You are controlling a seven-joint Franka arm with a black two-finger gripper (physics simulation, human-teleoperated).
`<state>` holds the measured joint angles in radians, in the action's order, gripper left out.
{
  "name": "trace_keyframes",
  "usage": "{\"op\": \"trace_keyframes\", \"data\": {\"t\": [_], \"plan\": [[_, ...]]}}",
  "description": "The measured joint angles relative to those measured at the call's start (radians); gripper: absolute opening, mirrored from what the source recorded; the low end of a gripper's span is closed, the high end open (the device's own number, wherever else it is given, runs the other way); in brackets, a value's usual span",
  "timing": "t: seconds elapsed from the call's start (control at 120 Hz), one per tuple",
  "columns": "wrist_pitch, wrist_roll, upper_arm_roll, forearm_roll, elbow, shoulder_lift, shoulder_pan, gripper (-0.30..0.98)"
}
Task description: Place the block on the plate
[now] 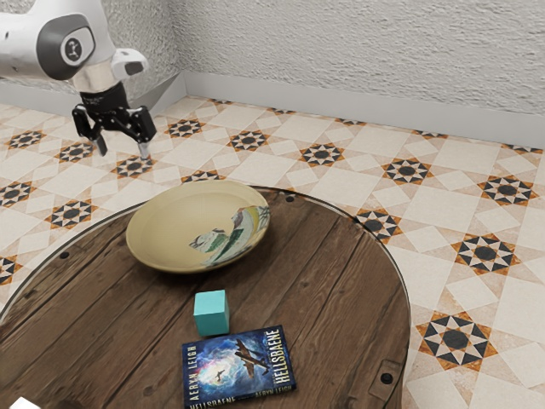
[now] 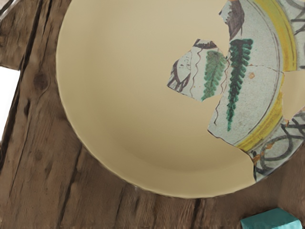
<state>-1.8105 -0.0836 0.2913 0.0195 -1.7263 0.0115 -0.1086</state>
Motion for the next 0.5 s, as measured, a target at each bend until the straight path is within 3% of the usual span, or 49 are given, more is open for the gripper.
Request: {"op": "trace_keyframes", "data": {"t": [0.217, 0.325, 0.5], "plan": [[0.064, 0.0, -0.006, 0.024, -0.043, -0.034, -0.019, 0.69], [0.048, -0.059, -0.067, 0.034, -0.15, -0.062, 0.007, 0.69], [-0.077, -0.159, -0.092, 0.038, -0.371, -0.121, -0.12, 0.68]]}}
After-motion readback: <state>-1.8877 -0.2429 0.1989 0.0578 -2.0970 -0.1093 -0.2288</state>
